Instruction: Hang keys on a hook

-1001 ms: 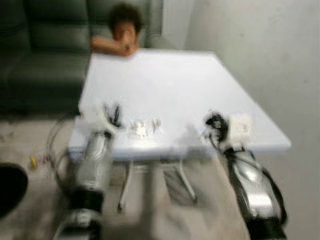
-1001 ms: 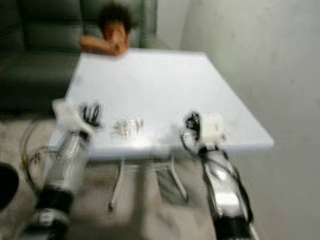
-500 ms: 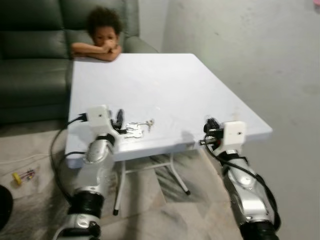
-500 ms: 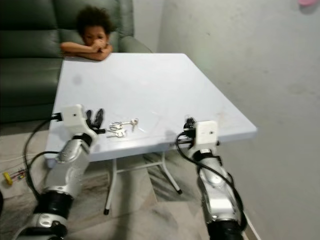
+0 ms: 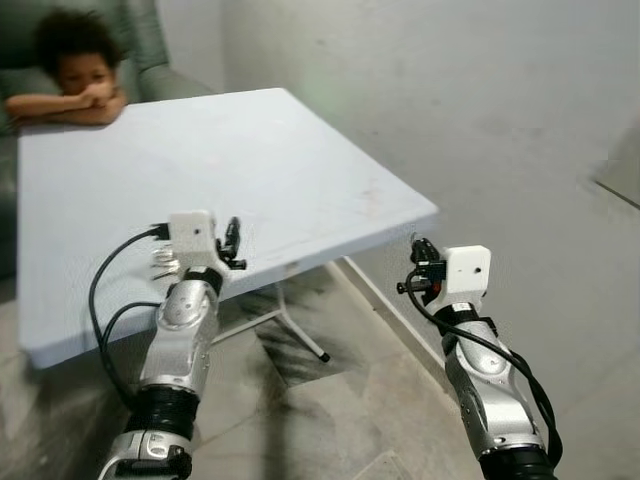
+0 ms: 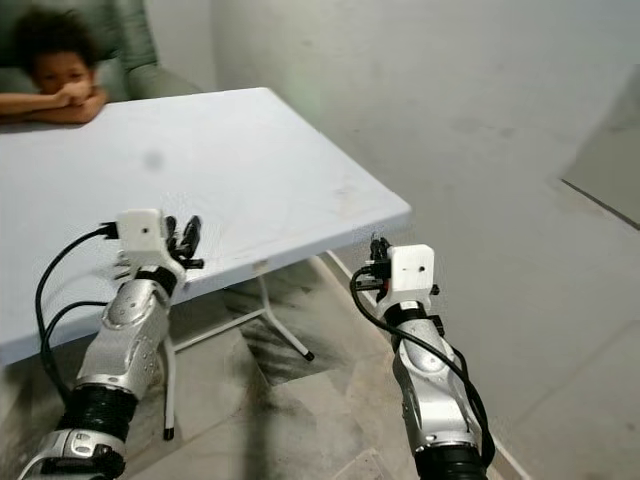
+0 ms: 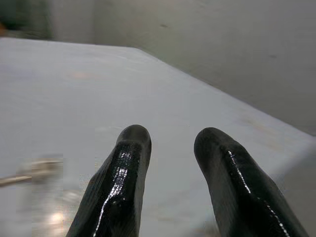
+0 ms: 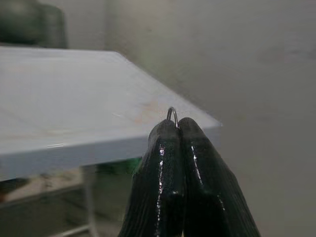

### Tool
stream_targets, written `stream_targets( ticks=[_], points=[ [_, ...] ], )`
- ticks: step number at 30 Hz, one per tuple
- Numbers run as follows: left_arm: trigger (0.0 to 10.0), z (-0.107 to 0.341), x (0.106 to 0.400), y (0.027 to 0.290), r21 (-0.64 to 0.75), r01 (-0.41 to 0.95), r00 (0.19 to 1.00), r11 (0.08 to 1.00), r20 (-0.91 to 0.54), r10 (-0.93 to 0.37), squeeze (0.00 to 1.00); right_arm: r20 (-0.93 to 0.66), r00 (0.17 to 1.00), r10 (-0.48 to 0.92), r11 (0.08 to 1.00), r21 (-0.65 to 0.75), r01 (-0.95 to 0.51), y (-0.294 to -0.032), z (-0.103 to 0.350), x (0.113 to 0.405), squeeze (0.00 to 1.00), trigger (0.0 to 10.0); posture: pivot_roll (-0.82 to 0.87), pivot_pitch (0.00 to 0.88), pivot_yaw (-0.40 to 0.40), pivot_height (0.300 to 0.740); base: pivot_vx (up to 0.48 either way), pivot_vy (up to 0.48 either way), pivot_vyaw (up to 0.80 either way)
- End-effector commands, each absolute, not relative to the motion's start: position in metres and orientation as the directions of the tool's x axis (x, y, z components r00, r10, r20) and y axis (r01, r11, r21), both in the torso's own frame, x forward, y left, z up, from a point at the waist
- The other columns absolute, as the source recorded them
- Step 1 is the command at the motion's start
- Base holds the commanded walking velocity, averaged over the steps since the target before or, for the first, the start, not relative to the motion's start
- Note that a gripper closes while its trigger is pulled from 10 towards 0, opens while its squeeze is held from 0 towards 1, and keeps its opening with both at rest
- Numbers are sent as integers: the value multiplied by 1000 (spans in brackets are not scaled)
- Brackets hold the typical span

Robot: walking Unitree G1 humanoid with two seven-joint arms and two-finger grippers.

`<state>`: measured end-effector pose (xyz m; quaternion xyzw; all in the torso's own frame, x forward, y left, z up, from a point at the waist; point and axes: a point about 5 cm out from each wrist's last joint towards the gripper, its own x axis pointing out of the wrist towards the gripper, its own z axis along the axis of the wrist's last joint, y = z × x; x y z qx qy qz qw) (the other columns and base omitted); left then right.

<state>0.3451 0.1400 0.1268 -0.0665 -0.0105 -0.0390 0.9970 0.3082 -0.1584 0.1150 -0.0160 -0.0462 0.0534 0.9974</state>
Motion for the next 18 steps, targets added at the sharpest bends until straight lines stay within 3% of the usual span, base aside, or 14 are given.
stream_targets(
  ticks=[1, 18],
  points=[
    [10000, 132, 346, 140, -116, 80, 996, 990, 52, -74, 0, 122, 987, 105, 994, -32, -102, -156, 122, 311, 0, 10000, 97, 0, -56, 740, 0, 0, -681],
    [10000, 129, 341, 129, -136, 123, 991, 983, 61, -116, 0, 116, 987, 113, 993, -37, -110, -155, 122, 310, 0, 10000, 101, 0, -73, 740, 0, 0, -683]
  ],
)
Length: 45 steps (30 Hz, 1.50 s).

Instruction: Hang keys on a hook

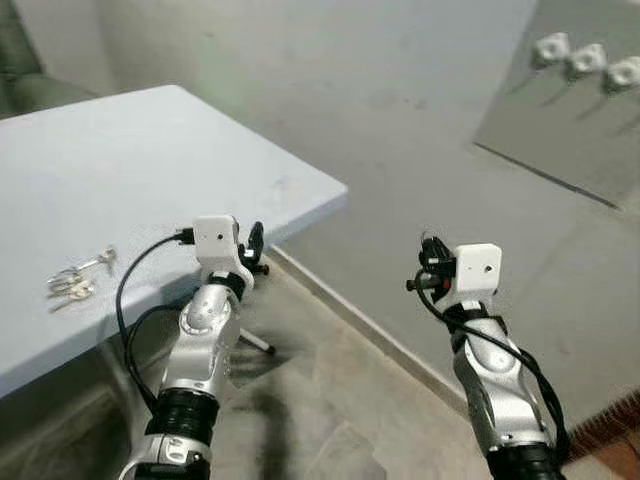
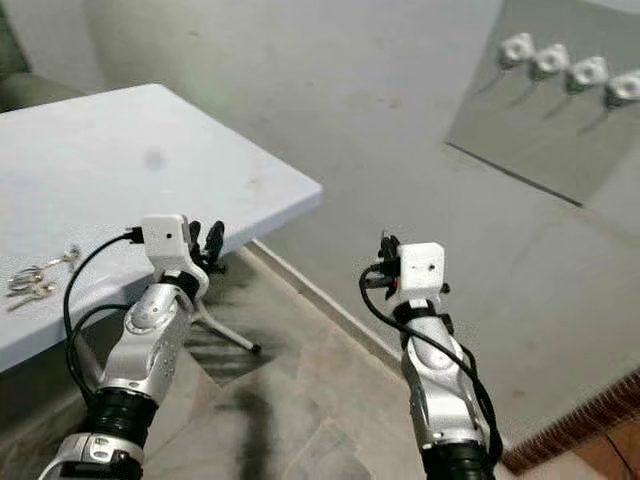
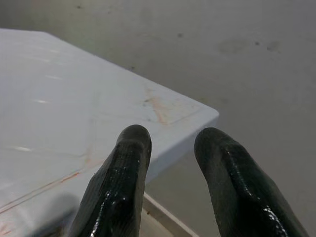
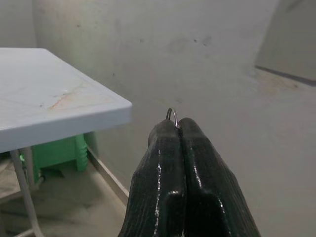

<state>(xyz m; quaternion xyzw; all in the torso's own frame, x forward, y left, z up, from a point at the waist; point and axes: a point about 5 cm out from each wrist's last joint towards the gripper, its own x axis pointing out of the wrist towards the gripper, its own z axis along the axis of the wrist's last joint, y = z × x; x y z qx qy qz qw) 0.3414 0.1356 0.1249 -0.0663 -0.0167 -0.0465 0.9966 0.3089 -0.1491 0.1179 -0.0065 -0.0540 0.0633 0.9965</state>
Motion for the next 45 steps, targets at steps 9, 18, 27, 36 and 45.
stream_targets(
  ticks=[9, 18, 27, 36, 45],
  points=[
    [10000, 127, 341, 132, -167, 102, 994, 981, 45, -96, 0, 107, 986, 126, 992, -39, -123, -152, 120, 308, 0, 10000, 104, 0, -80, 740, 0, 0, -681],
    [10000, 124, 339, 131, -154, 110, 994, 982, 40, -105, 0, 98, 989, 115, 993, -34, -112, -155, 118, 305, 0, 10000, 101, 0, -83, 740, 0, 0, -683],
    [10000, 123, 337, 130, -169, 99, 995, 981, 31, -95, 0, 88, 989, 118, 993, -35, -116, -154, 116, 301, 0, 10000, 104, 0, -90, 740, 0, 0, -682],
    [10000, 119, 332, 132, -181, 86, 996, 980, 5, -87, 0, 34, 999, 31, 999, 27, -32, -159, 114, 304, 0, 10000, 114, 0, -100, 740, 0, 0, -301],
    [10000, 119, 331, 133, -194, 76, 997, 978, 0, -78, 0, 29, 1000, 12, 999, 48, -13, -165, 117, 304, 0, 10000, 107, 0, -102, 740, 0, 0, 0]
  ],
)
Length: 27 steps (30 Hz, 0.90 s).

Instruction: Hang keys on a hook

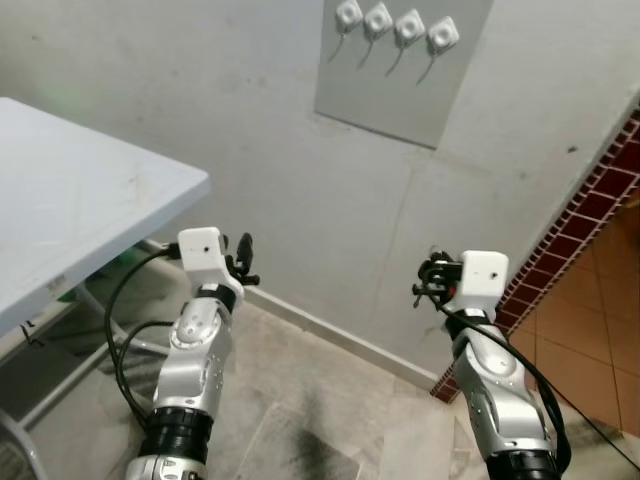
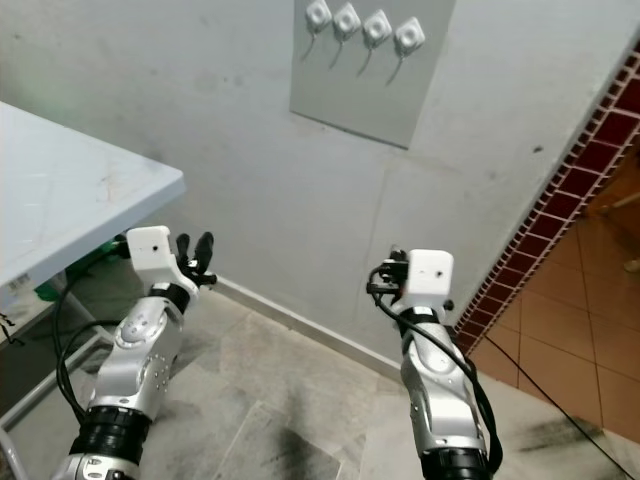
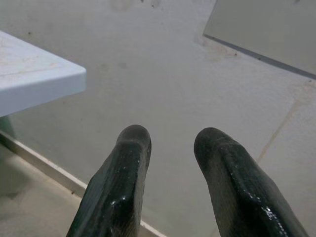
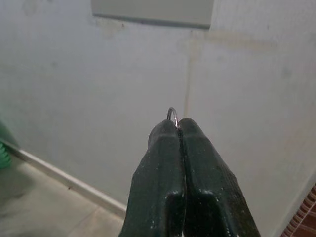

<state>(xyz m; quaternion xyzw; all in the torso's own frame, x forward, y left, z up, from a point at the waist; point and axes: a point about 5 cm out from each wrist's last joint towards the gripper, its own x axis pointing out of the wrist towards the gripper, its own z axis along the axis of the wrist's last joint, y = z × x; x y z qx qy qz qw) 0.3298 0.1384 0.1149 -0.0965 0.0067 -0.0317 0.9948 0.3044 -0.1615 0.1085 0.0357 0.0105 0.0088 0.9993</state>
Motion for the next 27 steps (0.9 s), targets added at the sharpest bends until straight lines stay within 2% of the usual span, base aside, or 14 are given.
stream_targets(
  ticks=[1, 3, 9, 12, 27],
  points=[
    [10000, 119, 331, 133, -192, 80, 997, 978, 0, -81, 0, 71, 997, 16, 1000, -17, -15, -165, 121, 302, 0, 10000, 107, 0, -101, 740, 0, 0, 0],
    [10000, 120, 331, 132, -194, 89, 996, 977, -2, -91, 0, 86, 991, 99, 995, -8, -98, -159, 122, 299, 0, 10000, 106, 0, -99, 740, 0, 0, 0],
    [10000, 122, 332, 132, -219, 118, 993, 969, 9, -118, 0, 86, 992, 91, 995, 29, -94, -159, 123, 297, 0, 10000, 102, 0, -93, 740, 0, 0, 0],
    [10000, 123, 332, 132, -218, 125, 992, 968, 15, -125, 0, 89, 991, 102, 994, 35, -105, -158, 123, 297, 0, 10000, 102, 0, -93, 740, 275, 0, 0],
    [10000, 127, 334, 132, -219, 132, 991, 967, 17, -131, 0, 106, 988, 114, 992, 42, -119, -155, 126, 297, 0, 10000, 109, 0, -93, 740, 286, 273, 0]
  ],
)
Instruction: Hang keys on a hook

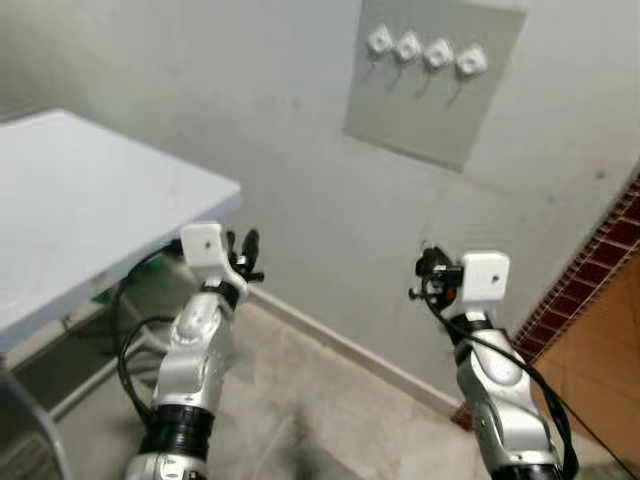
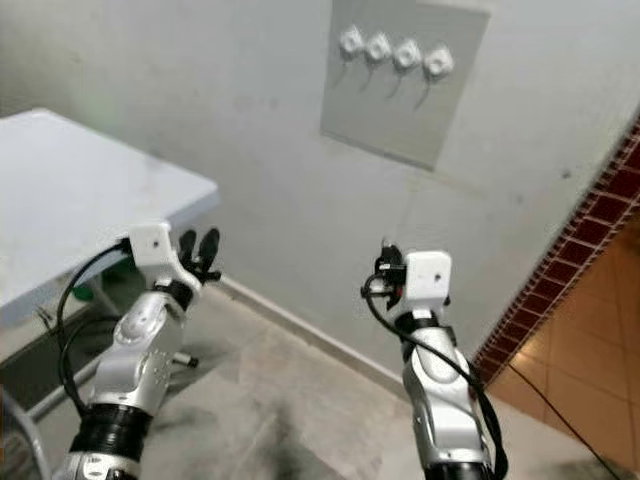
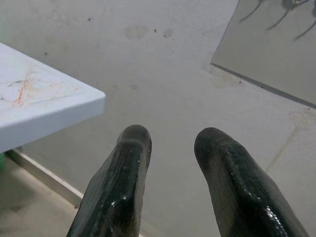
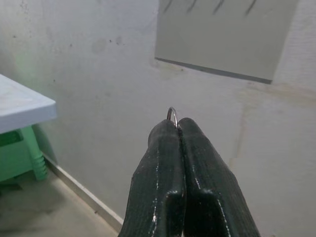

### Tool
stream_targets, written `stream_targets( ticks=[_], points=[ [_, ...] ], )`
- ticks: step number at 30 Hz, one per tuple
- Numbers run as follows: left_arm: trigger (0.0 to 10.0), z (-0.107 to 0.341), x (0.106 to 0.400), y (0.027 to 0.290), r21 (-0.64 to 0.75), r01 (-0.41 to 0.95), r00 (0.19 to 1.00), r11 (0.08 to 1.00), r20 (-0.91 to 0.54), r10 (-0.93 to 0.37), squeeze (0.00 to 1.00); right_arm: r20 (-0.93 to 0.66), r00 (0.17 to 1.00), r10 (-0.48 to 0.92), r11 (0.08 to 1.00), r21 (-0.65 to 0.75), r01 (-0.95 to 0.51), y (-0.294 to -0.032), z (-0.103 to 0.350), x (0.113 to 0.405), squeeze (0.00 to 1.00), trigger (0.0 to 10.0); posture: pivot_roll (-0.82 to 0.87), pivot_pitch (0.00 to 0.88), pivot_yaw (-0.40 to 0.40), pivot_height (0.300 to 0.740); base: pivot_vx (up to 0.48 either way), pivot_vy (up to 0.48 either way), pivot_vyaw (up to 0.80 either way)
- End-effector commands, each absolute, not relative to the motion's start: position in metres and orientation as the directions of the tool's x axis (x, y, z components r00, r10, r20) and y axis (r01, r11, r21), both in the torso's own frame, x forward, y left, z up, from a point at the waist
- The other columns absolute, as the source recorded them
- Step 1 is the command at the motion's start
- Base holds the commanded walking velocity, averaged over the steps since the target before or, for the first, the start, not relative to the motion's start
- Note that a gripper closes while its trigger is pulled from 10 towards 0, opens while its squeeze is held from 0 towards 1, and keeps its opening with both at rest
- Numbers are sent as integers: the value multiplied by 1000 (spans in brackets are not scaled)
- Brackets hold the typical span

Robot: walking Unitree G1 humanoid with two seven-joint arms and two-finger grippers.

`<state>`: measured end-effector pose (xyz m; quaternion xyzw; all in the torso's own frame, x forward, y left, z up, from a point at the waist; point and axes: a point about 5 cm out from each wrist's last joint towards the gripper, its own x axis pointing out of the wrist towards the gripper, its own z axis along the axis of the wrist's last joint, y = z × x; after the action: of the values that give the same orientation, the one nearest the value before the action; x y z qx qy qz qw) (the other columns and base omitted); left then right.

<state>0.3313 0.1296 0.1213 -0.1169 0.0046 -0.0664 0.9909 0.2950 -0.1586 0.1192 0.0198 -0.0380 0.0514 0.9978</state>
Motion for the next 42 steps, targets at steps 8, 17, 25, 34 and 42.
stream_targets(
  ticks=[8, 17, 25, 34, 42],
  points=[
    [10000, 130, 335, 130, -195, 151, 988, 969, 23, -150, 0, 112, 987, 116, 991, 47, -122, -154, 127, 297, 0, 10000, 110, 0, -91, 740, 311, 201, 0],
    [10000, 132, 335, 129, -162, 164, 987, 973, 23, -162, 0, 114, 987, 113, 991, 56, -120, -152, 127, 296, 0, 10000, 112, 0, -85, 740, 405, 0, 0],
    [10000, 134, 335, 129, -152, 166, 986, 974, 23, -165, 0, 115, 987, 109, 991, 63, -117, -151, 127, 296, 0, 10000, 115, 0, -83, 740, 426, 0, 0],
    [10000, 134, 335, 130, -166, 154, 988, 974, 20, -153, 0, 113, 987, 113, 990, 67, -121, -149, 127, 296, 0, 10000, 120, 0, -86, 740, 433, 0, 0],
    [10000, 134, 334, 131, -163, 151, 989, 975, 18, -150, 0, 112, 987, 116, 990, 67, -124, -149, 127, 296, 0, 10000, 123, 0, -89, 740, 435, 0, 0]
  ],
)
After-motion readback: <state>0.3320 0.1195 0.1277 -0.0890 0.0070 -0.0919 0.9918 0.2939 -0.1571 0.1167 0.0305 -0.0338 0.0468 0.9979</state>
